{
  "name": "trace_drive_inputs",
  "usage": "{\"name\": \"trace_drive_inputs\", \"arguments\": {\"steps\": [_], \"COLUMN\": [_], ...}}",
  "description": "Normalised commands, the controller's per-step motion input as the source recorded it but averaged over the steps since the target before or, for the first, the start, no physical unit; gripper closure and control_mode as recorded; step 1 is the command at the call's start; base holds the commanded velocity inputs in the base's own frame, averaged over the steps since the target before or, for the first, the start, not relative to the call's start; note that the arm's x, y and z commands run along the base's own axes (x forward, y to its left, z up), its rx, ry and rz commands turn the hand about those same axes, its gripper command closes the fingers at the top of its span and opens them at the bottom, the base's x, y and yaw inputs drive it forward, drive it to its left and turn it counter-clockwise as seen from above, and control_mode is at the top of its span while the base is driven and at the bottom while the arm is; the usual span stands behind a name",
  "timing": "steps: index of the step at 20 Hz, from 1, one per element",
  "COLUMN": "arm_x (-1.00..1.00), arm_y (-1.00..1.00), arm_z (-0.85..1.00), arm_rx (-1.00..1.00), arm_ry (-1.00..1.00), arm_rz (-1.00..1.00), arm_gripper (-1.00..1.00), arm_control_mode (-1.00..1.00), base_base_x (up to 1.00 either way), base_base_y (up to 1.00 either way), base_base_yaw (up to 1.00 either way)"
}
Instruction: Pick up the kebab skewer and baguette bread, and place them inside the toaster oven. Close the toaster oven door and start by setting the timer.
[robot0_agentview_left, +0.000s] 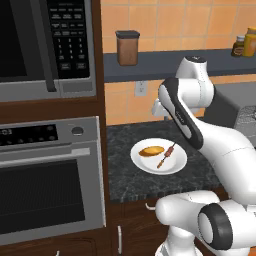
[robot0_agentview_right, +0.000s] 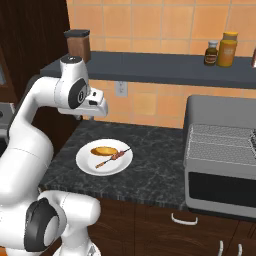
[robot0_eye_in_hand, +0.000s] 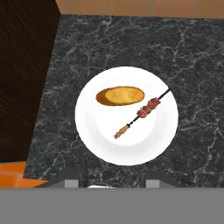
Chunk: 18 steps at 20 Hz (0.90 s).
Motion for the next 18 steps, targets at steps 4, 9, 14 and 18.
{"name": "trace_drive_inputs", "arguments": {"steps": [4,9,14,18], "arm_x": [0.0,0.0,0.0,0.0], "arm_y": [0.0,0.0,0.0,0.0], "arm_z": [0.0,0.0,0.0,0.0], "arm_rx": [0.0,0.0,0.0,0.0], "arm_ry": [0.0,0.0,0.0,0.0], "arm_rz": [0.0,0.0,0.0,0.0], "arm_gripper": [-1.0,-1.0,-1.0,-1.0], "arm_control_mode": [1.0,1.0,1.0,1.0], "base_base_x": [0.0,0.0,0.0,0.0], "base_base_y": [0.0,0.0,-0.5,-0.61], "base_base_yaw": [0.0,0.0,0.0,0.0]}}
